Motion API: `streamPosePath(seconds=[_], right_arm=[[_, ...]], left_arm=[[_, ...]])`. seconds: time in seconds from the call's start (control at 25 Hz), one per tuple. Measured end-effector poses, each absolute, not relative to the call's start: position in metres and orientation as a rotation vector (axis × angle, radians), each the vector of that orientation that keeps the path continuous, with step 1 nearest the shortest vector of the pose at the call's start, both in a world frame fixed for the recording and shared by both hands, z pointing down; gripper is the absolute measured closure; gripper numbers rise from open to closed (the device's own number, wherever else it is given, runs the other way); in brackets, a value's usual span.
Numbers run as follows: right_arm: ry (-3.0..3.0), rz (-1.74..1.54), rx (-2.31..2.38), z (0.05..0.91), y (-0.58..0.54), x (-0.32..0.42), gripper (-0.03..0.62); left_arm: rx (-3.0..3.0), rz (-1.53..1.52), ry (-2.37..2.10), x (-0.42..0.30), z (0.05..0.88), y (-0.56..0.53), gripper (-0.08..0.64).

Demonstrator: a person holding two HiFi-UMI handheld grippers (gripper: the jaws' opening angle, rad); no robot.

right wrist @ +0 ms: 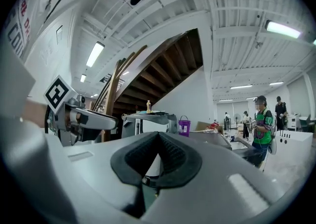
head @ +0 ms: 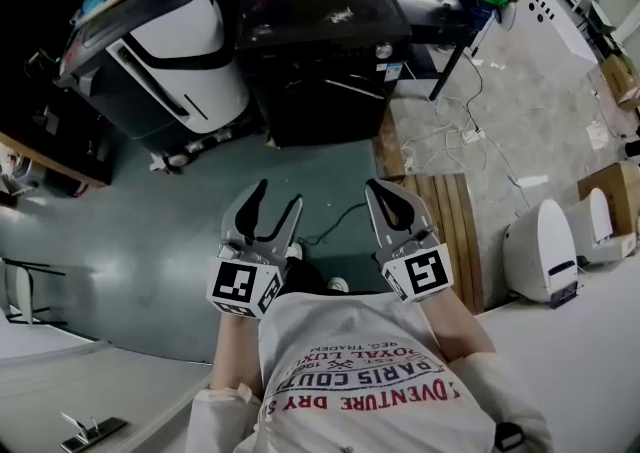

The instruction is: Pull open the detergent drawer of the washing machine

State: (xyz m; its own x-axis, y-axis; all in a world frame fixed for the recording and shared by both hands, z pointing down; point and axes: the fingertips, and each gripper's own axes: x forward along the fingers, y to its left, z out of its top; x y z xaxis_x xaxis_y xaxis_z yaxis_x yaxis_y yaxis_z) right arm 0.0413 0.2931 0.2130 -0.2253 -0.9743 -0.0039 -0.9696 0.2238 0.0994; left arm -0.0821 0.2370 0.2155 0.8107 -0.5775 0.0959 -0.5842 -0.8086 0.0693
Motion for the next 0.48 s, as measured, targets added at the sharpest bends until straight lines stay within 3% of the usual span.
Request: streamPosePath(seconds=[0.48], right_arm=[[-2.387,-0.087,1.906,0.231,0.21,0.055,0.591]], left_arm=[[2.86,0.14,-0.884,-0.07,0.236,0.156,0.321]])
